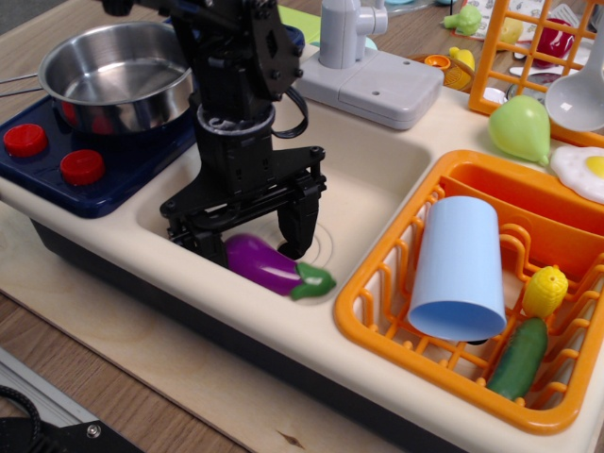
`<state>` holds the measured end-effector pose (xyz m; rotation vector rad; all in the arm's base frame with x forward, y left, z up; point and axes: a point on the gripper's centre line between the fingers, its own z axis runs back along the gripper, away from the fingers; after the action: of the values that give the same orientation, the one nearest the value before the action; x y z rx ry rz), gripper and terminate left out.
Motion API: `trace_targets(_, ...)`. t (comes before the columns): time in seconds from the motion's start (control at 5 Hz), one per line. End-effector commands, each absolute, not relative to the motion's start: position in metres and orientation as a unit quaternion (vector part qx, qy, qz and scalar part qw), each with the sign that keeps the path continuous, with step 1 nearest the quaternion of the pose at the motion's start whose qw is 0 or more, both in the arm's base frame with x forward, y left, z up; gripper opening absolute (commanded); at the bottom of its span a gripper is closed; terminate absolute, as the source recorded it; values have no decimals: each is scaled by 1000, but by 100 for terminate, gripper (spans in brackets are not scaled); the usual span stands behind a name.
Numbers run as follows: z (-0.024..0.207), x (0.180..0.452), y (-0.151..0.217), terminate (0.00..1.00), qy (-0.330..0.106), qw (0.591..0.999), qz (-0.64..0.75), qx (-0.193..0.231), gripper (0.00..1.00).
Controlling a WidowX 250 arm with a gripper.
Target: Put eggplant into pan
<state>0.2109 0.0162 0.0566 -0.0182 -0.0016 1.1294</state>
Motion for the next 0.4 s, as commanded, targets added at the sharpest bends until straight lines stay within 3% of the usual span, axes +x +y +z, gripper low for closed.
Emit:
trace_targets(0.0,49,216,16,0,-27,843,536,-33,100)
trace_targets(0.2,34,217,19,0,-39,843,534,-45,100)
